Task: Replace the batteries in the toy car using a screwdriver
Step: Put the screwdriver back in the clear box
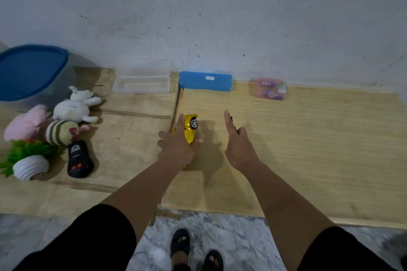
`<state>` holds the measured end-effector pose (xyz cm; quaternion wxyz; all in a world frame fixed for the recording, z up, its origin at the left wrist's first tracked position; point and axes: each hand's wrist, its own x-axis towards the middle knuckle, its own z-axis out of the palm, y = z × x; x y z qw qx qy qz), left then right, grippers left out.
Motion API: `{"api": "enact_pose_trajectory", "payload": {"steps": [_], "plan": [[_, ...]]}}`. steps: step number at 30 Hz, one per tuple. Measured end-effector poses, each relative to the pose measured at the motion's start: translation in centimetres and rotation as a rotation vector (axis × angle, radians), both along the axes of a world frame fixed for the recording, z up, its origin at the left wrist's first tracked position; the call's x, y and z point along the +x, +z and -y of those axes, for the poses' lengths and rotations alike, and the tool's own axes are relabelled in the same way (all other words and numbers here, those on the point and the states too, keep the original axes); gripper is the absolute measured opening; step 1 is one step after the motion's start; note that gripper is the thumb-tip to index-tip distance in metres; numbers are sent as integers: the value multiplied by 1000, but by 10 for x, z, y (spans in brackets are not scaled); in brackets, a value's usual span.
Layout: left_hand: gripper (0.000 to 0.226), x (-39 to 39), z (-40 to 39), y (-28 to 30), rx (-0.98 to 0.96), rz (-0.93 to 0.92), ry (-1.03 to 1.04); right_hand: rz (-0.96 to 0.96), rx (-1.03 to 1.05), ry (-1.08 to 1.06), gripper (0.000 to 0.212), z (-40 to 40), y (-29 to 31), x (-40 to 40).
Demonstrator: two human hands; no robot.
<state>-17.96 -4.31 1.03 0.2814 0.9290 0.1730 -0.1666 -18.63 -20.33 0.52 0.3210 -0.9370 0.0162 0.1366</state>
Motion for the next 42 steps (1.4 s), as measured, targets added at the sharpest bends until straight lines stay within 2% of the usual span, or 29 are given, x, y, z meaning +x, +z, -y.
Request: {"api": "enact_pose_trajectory", "payload": {"steps": [3,6,9,13,16,21,25,33,37,42], "plan": [[89,-7,16,-11,190,-60,-35,38,6,8,73,5,-9,-3],[79,-12,33,-14,274,-58,-78,62,30,18,58,11,-16,-5],[72,-16,41,-16,367,-87,-115,47,19,33,57,16,-20,-7],[75,-21,44,-25,475,-105,-177,26,10,48,58,19,-21,-8],[75,-21,41,-26,491,-107,-203,13,3,49,57,20,-21,-7],[70,-19,26,-14,358,-75,-156,38,-52,67,55,13,-7,2],[76,1,-17,16,361,50,-84,100,-128,128,56,-6,19,24],[110,77,-164,80,485,333,-151,226,-228,288,60,-93,62,91],[123,123,-216,74,486,340,-272,255,-318,361,56,-152,55,134],[133,183,-249,40,476,325,-470,278,-427,428,53,-218,25,188]]}}
